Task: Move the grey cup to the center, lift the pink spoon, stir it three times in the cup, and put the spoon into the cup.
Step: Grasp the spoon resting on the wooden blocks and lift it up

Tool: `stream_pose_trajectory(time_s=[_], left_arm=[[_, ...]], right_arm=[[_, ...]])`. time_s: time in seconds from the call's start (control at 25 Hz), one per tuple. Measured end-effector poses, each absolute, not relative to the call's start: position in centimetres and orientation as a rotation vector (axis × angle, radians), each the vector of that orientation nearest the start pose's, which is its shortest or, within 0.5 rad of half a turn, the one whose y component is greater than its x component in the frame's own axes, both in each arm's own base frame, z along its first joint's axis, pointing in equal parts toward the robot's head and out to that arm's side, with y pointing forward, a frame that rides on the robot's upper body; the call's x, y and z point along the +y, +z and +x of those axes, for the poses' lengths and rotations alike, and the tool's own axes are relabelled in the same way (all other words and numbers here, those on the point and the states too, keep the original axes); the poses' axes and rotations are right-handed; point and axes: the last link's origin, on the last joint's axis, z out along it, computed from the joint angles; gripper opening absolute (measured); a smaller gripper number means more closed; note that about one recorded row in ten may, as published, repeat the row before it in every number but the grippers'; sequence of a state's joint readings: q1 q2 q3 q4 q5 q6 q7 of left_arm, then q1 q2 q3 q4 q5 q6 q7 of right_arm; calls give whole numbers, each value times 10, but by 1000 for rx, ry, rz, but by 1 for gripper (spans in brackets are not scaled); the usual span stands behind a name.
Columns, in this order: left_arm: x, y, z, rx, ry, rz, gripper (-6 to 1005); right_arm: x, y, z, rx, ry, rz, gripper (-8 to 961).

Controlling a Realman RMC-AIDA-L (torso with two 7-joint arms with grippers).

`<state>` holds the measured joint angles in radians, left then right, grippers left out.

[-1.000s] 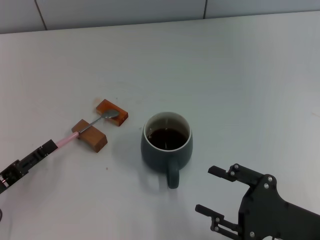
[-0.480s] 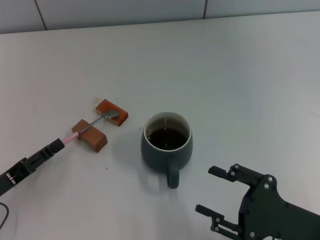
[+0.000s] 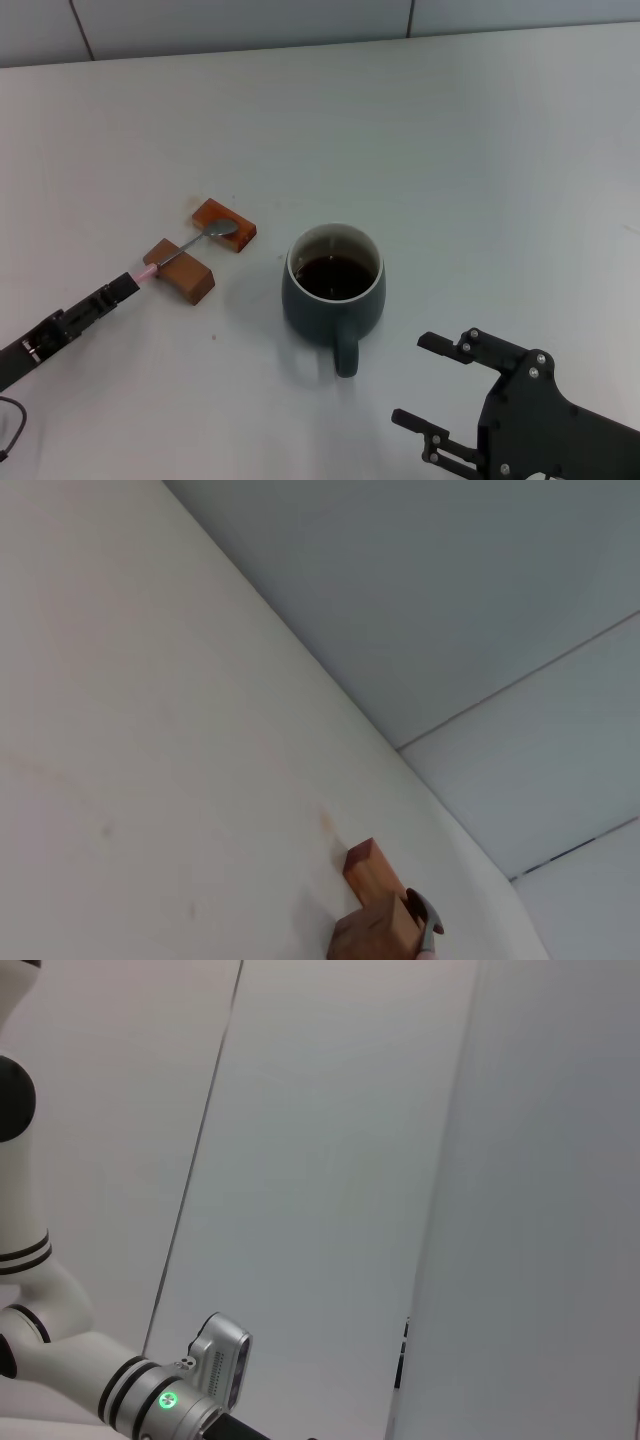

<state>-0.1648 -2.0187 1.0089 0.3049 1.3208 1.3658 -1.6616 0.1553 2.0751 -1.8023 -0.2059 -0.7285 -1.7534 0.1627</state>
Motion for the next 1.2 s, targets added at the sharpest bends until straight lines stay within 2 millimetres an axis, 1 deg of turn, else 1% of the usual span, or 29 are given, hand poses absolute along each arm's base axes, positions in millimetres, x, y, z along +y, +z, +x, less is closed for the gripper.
stream_pose_trajectory(time_s=[0.64,1.2], left_arm=[[237,-20,-366,-1799,-1093,-1862,818],[243,-22,-362,-1813,-1091,-1874,779]], right_arm=[[160,-68,282,-93,1124,-2384,633],[159,-68,284,-82,1118,-2386,632]])
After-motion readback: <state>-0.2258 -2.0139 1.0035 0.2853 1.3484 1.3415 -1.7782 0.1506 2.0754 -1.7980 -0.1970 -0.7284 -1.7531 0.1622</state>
